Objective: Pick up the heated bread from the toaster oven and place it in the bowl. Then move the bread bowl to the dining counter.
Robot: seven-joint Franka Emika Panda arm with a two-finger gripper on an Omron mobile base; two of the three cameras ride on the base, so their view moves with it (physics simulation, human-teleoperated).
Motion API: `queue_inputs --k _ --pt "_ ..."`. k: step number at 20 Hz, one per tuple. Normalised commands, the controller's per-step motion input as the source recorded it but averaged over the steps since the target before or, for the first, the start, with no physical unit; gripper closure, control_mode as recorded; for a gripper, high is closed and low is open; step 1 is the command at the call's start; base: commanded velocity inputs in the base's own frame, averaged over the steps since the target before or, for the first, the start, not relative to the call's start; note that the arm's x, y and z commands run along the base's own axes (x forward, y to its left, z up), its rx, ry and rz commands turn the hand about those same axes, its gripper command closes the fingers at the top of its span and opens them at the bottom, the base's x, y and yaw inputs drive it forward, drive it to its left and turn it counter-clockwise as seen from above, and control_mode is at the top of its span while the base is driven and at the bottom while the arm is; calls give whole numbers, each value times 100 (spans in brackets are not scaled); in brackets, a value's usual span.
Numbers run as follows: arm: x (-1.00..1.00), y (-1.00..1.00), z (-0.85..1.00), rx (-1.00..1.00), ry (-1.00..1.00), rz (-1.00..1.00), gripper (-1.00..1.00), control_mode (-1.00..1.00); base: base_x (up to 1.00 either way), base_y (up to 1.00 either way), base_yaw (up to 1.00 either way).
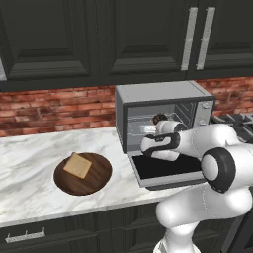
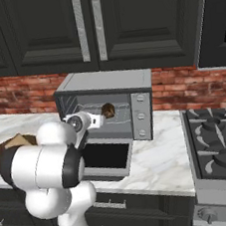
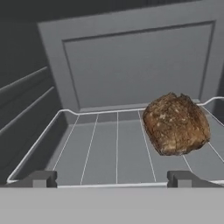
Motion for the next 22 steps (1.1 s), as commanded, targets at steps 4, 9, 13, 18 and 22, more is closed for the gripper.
queue_inputs --k 4,9,13,18,22 --pt "27 6 -6 -8 0 0 -100 -100 0 0 0" --pt "20 0 -13 -6 0 0 -100 -100 0 0 0" --pt "18 0 -19 -4 1 0 -100 -100 0 0 0" --pt "28 0 -9 -1 13 -1 -100 -100 0 0 0" --pt "0 0 -6 -2 44 -3 -100 -100 0 0 0"
